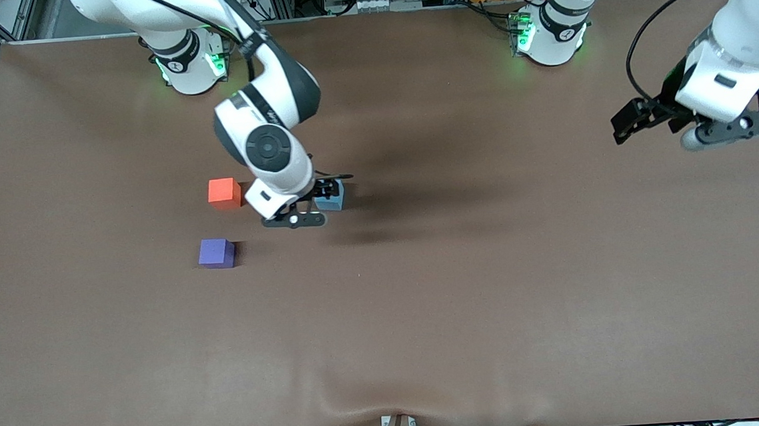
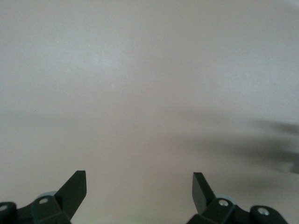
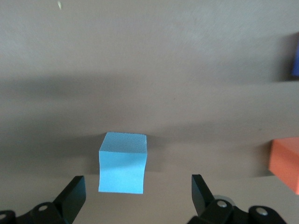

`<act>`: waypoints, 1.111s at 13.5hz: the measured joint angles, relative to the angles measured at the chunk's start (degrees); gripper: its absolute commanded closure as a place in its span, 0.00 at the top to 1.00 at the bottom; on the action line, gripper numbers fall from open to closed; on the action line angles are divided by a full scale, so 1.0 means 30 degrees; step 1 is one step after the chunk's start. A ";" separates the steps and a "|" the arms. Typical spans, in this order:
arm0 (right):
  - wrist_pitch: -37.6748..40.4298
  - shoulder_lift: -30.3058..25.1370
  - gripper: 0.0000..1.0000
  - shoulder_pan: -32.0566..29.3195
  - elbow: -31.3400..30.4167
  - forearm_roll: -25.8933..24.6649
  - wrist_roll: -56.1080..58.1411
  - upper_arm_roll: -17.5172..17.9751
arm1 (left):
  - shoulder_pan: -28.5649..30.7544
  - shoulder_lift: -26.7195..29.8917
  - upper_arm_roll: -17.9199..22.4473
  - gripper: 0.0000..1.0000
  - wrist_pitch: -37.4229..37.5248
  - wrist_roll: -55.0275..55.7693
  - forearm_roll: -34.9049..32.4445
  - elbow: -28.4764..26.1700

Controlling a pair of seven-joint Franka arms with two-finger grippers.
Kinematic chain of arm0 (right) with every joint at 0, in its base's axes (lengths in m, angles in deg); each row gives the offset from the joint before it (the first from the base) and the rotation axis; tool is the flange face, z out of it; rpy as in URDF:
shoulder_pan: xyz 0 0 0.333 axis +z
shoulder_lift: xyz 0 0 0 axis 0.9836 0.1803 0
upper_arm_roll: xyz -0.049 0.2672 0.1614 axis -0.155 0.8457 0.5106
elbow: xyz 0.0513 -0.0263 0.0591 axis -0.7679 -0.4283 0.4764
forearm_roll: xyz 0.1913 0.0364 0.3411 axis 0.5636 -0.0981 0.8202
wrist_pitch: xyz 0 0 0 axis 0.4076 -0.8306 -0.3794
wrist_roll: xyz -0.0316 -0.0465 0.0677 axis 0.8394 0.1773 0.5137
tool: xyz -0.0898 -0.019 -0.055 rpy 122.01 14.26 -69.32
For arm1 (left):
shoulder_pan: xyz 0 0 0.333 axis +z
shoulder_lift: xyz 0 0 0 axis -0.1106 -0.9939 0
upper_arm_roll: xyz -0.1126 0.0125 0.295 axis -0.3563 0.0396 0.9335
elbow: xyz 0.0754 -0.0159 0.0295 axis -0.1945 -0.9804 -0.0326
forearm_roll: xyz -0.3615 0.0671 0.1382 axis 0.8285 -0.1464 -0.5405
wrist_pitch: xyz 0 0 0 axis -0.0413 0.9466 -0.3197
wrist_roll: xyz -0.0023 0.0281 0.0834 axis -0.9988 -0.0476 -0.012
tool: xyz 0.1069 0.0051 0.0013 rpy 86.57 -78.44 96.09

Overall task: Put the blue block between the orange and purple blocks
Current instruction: 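Grasp the light blue block with the right gripper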

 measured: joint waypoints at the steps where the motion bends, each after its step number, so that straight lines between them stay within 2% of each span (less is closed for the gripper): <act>1: -0.0832 0.0058 1.00 0.0185 -0.0751 0.0000 -0.0107 0.0010 | 0.0070 0.0393 0.0048 1.00 0.0194 -0.0046 -0.0021 0.0004; 4: -0.3046 0.0113 1.00 0.0494 -0.2450 0.0008 -0.1284 0.0483 | 0.0652 0.1108 0.0167 1.00 0.0703 -0.0541 -0.0034 0.0227; 8: -0.4364 0.0391 1.00 0.0634 -0.2755 0.0012 -0.1872 0.0874 | 0.1470 0.0948 0.0232 1.00 0.0732 -0.1009 -0.0038 0.0459; 11: -0.5316 0.0963 1.00 0.0744 -0.2787 0.0012 -0.2323 0.0913 | 0.3430 0.0359 -0.0842 1.00 0.0715 -0.2129 -0.0034 0.1082; 13: -0.5439 0.1171 1.00 0.0795 -0.2789 0.0012 -0.2407 0.0916 | 0.3966 0.0057 -0.1293 1.00 0.0714 -0.2395 -0.0034 0.1506; 14: -0.5458 0.1230 0.93 0.0802 -0.2790 0.0012 -0.2414 0.0916 | 0.3966 -0.0002 -0.1393 1.00 0.0713 -0.2398 -0.0033 0.1652; 15: -0.5583 0.1293 0.60 0.0821 -0.2815 0.0012 -0.2418 0.0920 | 0.3966 -0.0016 -0.1466 1.00 0.0712 -0.2398 -0.0033 0.1750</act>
